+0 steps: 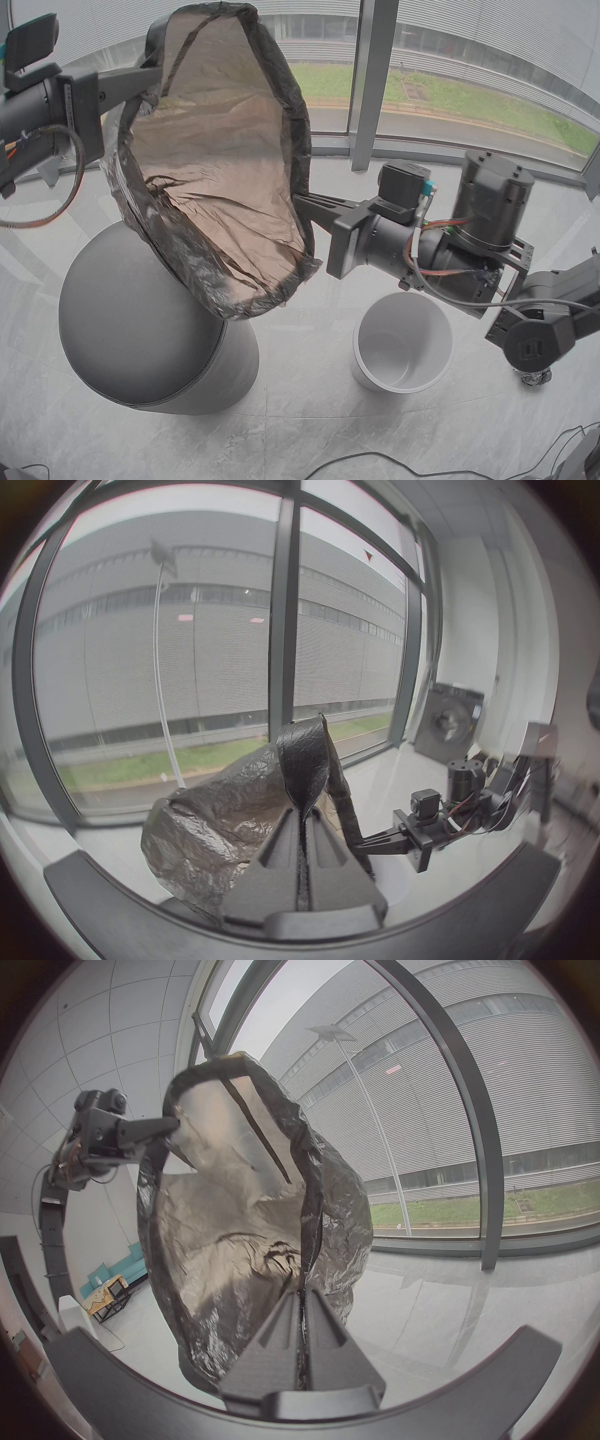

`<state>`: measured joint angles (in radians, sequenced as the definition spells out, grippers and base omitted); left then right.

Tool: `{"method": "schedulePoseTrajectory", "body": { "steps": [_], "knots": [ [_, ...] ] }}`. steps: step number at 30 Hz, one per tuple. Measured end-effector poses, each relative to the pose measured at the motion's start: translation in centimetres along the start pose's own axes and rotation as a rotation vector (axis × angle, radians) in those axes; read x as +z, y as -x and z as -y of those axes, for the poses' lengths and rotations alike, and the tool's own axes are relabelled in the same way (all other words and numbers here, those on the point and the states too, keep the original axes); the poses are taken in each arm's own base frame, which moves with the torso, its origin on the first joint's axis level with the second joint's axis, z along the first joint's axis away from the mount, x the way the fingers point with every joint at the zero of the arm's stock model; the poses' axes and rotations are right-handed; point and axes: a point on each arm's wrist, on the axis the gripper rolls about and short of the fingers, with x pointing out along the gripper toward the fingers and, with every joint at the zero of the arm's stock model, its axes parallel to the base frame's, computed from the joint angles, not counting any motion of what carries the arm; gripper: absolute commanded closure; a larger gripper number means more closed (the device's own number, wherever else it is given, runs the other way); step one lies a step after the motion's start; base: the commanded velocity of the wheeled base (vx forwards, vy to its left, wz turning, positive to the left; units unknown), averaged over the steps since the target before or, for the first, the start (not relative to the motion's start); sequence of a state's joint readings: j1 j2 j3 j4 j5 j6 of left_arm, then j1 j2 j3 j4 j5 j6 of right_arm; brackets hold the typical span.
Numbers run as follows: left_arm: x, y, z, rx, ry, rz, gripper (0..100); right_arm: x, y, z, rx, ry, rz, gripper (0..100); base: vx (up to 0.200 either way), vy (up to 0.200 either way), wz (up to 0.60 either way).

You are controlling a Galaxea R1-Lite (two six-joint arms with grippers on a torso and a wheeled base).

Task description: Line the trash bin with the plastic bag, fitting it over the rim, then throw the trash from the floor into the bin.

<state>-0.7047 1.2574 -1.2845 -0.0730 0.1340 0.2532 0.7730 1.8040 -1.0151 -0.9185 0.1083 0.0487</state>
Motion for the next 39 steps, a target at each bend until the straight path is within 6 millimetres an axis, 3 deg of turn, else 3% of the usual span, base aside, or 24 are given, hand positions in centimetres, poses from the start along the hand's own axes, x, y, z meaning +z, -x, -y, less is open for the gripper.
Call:
{"method": "schedulePoseTrajectory", "body": {
  "steps": [8, 17, 25, 39],
  "knots": [
    [-1.7, -1.3, 0.2, -0.231, 0.319, -0.016, 100, 1.8, 5.1, -0.7, -0.006, -0.008, -0.017, 100, 0.000, 0.000, 0.00],
    [-4.3, -4.8, -1.2, -0.269, 0.502, 0.039, 100, 3.2, 8.6, -1.1, -0.011, -0.014, -0.005, 100, 0.000, -0.067, 0.00],
    [-7.7, -6.6, -1.9, -0.255, 0.534, -0.055, 100, 3.2, 9.6, -1.2, -0.006, -0.015, -0.006, 100, 0.000, -0.200, 0.00],
    [-8.9, -7.4, -1.4, -0.268, 0.543, -0.102, 100, 3.3, 10.4, -1.2, -0.005, -0.014, 0.000, 100, 0.000, -0.200, 0.00]
  ]
}}
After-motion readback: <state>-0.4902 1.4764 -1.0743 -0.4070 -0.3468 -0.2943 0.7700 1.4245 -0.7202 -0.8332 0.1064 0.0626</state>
